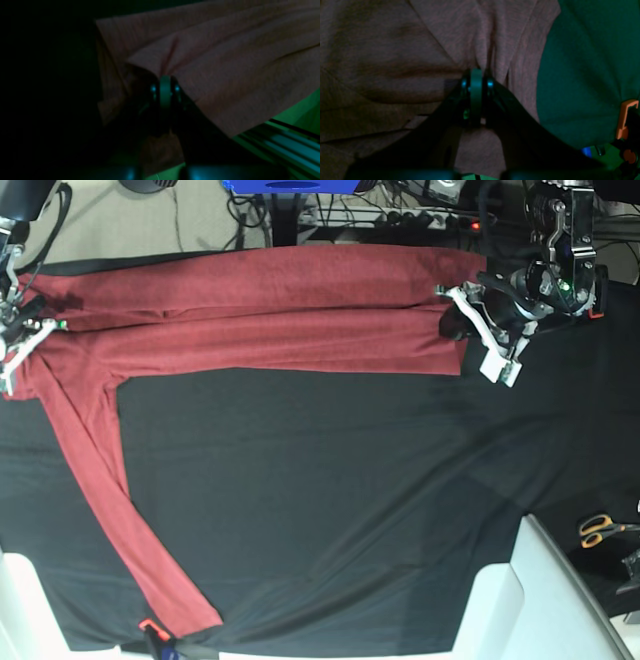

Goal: Fold the T-shirt properly
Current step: 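Release the shirt strip and raise both grippers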

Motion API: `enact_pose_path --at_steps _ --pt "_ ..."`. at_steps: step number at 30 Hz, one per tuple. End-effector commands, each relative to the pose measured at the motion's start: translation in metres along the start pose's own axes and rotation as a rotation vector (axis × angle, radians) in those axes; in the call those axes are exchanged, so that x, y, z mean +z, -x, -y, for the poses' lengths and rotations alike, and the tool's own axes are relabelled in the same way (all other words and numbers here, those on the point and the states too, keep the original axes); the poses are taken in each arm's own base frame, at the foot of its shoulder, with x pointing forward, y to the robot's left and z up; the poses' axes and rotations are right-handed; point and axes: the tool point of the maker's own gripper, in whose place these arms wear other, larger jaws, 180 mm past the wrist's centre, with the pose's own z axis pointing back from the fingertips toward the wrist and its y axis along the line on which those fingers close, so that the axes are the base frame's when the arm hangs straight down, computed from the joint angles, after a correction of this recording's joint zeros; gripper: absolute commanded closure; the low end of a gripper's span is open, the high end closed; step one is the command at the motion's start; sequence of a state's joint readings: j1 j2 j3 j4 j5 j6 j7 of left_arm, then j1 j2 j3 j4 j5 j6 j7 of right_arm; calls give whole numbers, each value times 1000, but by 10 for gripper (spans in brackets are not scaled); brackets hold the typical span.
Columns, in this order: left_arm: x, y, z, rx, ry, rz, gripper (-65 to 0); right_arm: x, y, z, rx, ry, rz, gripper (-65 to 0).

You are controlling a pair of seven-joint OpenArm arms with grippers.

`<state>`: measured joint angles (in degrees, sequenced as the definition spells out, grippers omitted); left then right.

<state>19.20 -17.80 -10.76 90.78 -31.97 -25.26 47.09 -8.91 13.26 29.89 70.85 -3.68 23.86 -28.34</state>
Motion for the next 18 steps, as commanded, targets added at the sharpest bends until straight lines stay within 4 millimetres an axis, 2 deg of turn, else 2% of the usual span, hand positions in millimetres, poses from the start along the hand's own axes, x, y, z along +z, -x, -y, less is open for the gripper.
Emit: enact_pose_path --at_steps 1,6,13,18 --pt "3 -8 0 -10 2 26 0 4 -15 13 3 30 41 -9" --pt "3 -6 0 -7 3 21 0 4 -15 13 3 30 41 -9" --pt "-1 15 -6 32 -5 -26 0 4 -15 13 3 30 41 -9" --pt "0 13 -7 31 -8 -19 0 4 -15 13 3 30 41 -9"
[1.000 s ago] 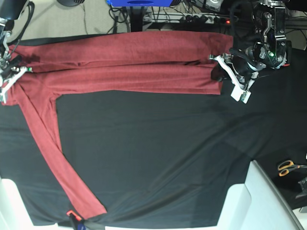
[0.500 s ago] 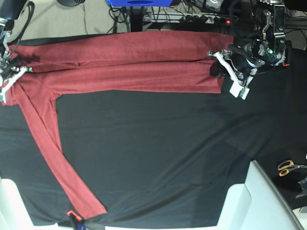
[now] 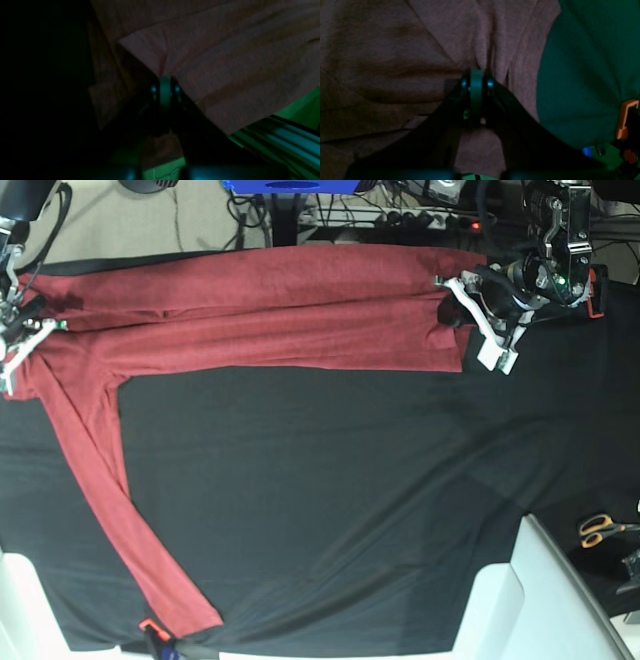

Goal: Fold the T-shirt properly
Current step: 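Release the shirt strip and raise both grippers, then move the right gripper to the trailing red sleeve and grasp it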

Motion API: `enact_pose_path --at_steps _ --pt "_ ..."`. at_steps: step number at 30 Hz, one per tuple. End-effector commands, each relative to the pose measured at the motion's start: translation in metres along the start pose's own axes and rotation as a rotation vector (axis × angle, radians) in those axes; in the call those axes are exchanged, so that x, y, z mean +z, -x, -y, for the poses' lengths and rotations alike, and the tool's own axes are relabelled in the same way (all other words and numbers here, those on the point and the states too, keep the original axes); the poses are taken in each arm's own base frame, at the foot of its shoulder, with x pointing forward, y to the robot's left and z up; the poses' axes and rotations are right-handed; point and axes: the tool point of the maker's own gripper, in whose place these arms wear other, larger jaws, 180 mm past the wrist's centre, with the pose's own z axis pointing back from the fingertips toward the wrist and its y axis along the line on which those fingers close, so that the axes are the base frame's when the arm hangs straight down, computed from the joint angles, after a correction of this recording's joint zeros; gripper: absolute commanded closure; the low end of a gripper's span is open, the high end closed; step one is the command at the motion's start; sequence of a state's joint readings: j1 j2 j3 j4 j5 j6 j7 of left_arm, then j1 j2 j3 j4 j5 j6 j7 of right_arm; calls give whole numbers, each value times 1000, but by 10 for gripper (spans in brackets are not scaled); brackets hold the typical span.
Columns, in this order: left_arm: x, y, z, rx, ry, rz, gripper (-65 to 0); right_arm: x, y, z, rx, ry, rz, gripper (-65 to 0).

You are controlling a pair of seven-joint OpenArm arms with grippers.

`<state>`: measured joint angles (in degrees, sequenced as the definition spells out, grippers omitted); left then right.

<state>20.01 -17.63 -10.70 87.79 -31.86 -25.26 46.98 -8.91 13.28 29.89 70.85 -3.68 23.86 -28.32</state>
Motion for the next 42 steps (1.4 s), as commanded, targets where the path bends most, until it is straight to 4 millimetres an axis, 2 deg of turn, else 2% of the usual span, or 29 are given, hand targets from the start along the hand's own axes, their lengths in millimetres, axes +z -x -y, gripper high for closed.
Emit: enact_pose_path --at_steps 1,6,9,10,11,12,16,18,20,22,26,31,35,38,39,42 --pt "5 -11 -3 -9 -6 35 0 4 -15 13 2 31 41 -9" --pt "6 -10 -3 -10 -5 33 0 4 -14 14 -3 34 42 -12" --pt "6 -8 -2 -10 -5 25 0 4 -14 7 -14 24 45 -74" --pt "6 -8 -3 -9 -6 26 0 4 -15 6 -14 23 48 -114" --pt "6 -8 -3 -9 -6 26 -31 5 -16 6 -15 24 53 -155" --pt "6 -8 -3 -9 -6 26 -95 6 -17 4 -16 22 59 -191" --pt "7 -9 -3 -10 -8 30 -398 13 -32 -4 -15 21 106 -347" --pt "10 -14 -3 -16 -11 44 -494 18 -41 -3 -12 29 132 -423" --pt "20 -26 -14 0 -44 90 -550 22 -47 -1 -6 39 151 -485" --pt "28 -36 -21 18 -69 131 -550 25 -51 4 -13 53 164 -507" --pt "51 -50 -44 40 -142 186 -550 36 -61 23 -58 102 208 -509" --pt "82 -51 -80 99 -247 201 -550 50 -115 38 -46 132 322 -509" --pt "95 -52 -90 114 -284 224 -548 27 -165 16 52 31 334 -509" --pt "92 -45 -86 87 -261 203 -548 -3 -187 -5 72 -63 280 -509" --pt "92 -44 -83 64 -247 198 -548 -11 -189 -8 64 -83 255 -509" --pt "97 -39 -85 44 -240 201 -546 -29 -206 -26 61 -147 273 -509"
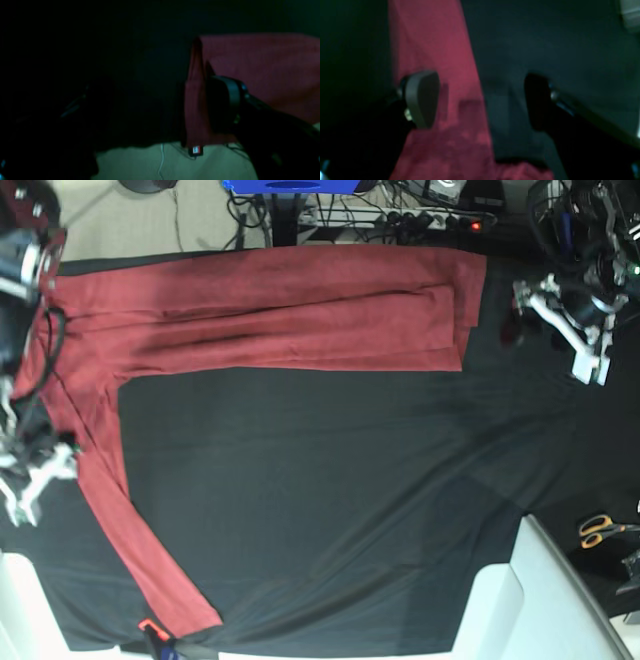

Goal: Fold the T-shirt properly
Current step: 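Move the right gripper to the trailing red sleeve and grasp it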

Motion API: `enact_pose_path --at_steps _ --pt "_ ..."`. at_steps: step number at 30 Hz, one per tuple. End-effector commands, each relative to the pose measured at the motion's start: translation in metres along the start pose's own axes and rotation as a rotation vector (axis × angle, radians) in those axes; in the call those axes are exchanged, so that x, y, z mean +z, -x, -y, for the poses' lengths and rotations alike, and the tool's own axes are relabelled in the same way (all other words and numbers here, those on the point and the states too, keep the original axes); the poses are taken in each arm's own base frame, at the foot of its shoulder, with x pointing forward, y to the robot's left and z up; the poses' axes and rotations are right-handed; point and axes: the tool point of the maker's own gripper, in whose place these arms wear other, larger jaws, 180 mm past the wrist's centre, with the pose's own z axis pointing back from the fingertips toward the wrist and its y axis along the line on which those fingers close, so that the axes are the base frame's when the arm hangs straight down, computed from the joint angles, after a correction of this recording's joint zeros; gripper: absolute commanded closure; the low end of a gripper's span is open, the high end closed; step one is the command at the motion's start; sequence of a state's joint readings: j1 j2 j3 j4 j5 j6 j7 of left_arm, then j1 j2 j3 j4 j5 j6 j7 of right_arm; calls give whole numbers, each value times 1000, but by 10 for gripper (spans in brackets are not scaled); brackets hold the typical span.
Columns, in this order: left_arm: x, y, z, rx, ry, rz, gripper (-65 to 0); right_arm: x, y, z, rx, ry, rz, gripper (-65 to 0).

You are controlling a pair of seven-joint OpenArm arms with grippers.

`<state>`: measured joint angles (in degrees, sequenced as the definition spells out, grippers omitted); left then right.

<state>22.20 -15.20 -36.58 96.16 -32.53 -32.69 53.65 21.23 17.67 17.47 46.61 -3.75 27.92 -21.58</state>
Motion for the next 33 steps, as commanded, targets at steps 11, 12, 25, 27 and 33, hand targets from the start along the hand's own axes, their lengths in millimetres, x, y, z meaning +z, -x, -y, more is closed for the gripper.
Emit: enact_pose_path --at_steps 11,12,25,27,33 --pt "24 -6 -28 10 -65 66 -207 -31 -12 18 -155 23 128 -513" --pt "24 -5 -27 -1 -57 63 -191 -31 -11 21 -159 37 129 -513" --pt "14 13 -25 35 -25 29 0 -40 25 -8 -176 -6 64 -510" --pt "15 13 -25 33 -27 31 0 -41 25 -13 -177 -14 64 -506" --pt "15 16 -26 38 -29 24 0 -39 14 -9 -162 4 103 -162"
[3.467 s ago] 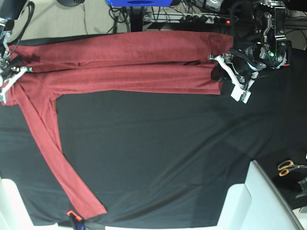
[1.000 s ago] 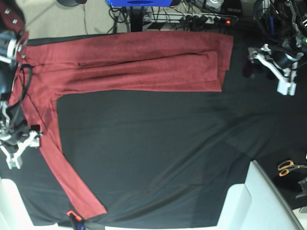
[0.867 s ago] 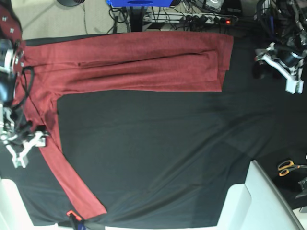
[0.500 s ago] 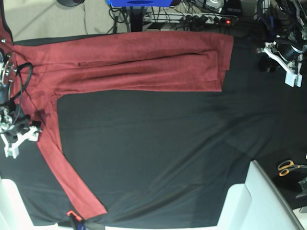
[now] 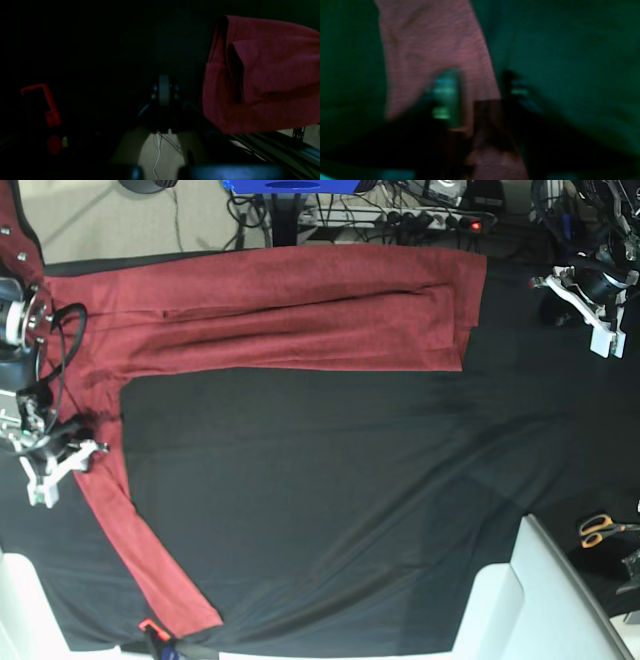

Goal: Fold the T-shirt properly
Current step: 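Move the right gripper to the trailing red sleeve and grasp it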

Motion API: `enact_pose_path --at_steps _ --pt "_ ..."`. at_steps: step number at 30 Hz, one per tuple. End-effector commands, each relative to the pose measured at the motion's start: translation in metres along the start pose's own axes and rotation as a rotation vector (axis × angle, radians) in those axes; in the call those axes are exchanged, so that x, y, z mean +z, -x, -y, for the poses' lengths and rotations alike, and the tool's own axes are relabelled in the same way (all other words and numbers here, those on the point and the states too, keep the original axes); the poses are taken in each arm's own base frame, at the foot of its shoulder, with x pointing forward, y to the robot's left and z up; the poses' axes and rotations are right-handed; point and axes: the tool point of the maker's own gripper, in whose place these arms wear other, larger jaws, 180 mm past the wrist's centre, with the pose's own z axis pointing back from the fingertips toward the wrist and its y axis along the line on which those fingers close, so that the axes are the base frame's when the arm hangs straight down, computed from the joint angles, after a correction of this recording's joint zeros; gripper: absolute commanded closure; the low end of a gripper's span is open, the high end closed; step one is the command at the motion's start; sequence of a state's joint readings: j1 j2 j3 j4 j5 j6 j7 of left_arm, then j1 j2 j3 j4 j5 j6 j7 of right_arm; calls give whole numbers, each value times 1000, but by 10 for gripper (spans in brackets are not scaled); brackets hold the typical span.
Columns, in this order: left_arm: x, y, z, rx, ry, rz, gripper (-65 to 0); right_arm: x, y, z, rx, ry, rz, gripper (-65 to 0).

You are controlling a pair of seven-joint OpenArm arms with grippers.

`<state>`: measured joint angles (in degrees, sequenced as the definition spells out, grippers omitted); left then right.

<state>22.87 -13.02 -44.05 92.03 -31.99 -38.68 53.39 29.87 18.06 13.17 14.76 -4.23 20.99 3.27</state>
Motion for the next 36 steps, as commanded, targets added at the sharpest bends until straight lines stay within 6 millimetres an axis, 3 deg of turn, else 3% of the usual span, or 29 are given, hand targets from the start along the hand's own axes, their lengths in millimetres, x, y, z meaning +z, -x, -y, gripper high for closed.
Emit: enact_pose_path --at_steps 1,2,5,9,13,18,21,26,36 --pt "5 -11 -4 -19 -6 32 0 3 -24 11 5 20 61 -66" --pt "5 -11 -4 -19 -6 32 0 4 -27 12 14 23 72 0" --pt "4 -12 -2 -21 0 33 0 9 -32 15 44 32 97 -24" --pt "3 -13 -1 -22 1 35 0 16 -31 20 81 53 57 0" --pt "2 -14 -1 -20 1 36 0 35 -31 24 164 86 52 -2" --pt "-4 -17 -3 0 6 40 0 54 -18 6 226 89 2 -2" --pt "-8 -16 -4 15 10 37 0 66 -11 -17 245 72 -7 -2" --pt "-8 -18 -4 14 10 42 0 90 3 -40 272 69 -34 -2" --pt "-8 -20 -5 11 8 45 0 132 30 -77 277 42 -26 -2"
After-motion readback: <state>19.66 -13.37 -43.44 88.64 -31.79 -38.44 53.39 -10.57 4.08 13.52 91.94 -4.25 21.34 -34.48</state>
